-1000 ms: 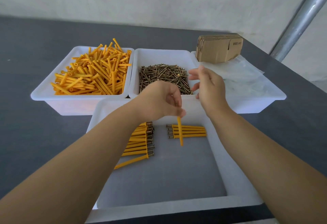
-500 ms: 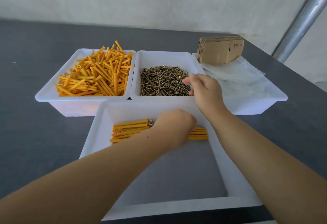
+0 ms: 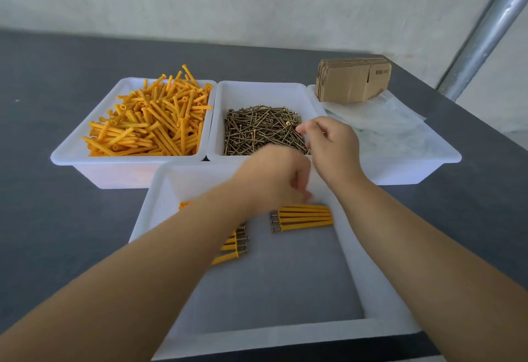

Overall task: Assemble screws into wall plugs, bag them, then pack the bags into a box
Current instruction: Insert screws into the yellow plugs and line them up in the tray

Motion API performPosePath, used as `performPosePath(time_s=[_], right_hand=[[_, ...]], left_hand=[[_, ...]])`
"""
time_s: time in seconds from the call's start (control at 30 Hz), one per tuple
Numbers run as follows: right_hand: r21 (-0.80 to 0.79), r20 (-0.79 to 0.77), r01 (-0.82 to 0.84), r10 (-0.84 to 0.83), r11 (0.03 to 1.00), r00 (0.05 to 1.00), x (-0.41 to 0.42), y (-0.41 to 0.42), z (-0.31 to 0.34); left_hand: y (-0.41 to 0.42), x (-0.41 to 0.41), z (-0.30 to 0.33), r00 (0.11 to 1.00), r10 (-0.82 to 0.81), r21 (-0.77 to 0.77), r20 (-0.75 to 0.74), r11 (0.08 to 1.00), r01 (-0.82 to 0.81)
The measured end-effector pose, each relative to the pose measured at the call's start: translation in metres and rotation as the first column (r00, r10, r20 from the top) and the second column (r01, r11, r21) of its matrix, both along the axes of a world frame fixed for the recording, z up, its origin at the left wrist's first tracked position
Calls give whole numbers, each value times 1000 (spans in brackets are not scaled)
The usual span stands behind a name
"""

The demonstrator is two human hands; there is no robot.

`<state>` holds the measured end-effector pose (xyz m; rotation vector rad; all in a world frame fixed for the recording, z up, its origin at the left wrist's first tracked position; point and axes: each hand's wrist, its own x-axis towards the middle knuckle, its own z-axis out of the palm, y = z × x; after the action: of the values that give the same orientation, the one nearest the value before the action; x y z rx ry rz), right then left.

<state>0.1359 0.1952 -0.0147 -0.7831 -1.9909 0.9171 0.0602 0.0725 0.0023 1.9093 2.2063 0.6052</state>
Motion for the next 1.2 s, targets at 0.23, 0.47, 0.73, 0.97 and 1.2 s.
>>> performPosePath(time_s=[0.23, 0.47, 0.73, 0.97, 1.2], right_hand=[[135, 237, 54, -86, 989, 968, -7, 10, -6], [-10, 752, -208, 144, 978, 643, -36, 15, 17], [-104, 981, -377, 158, 920, 115, -60, 22, 35], [-62, 963, -228, 118, 972, 244, -63, 18, 36], [177, 832, -159, -61, 971, 552, -44, 22, 25]], left_hand=[[-25, -94, 8, 723, 689, 477, 54, 618, -625], [-29, -120, -12, 582, 812, -89, 37, 583, -807], [-23, -115, -13, 567, 824, -129, -18, 560, -818], [-22, -114, -10, 585, 807, -169, -77, 568, -806], [-30, -117, -11, 586, 771, 435, 249, 451, -779]])
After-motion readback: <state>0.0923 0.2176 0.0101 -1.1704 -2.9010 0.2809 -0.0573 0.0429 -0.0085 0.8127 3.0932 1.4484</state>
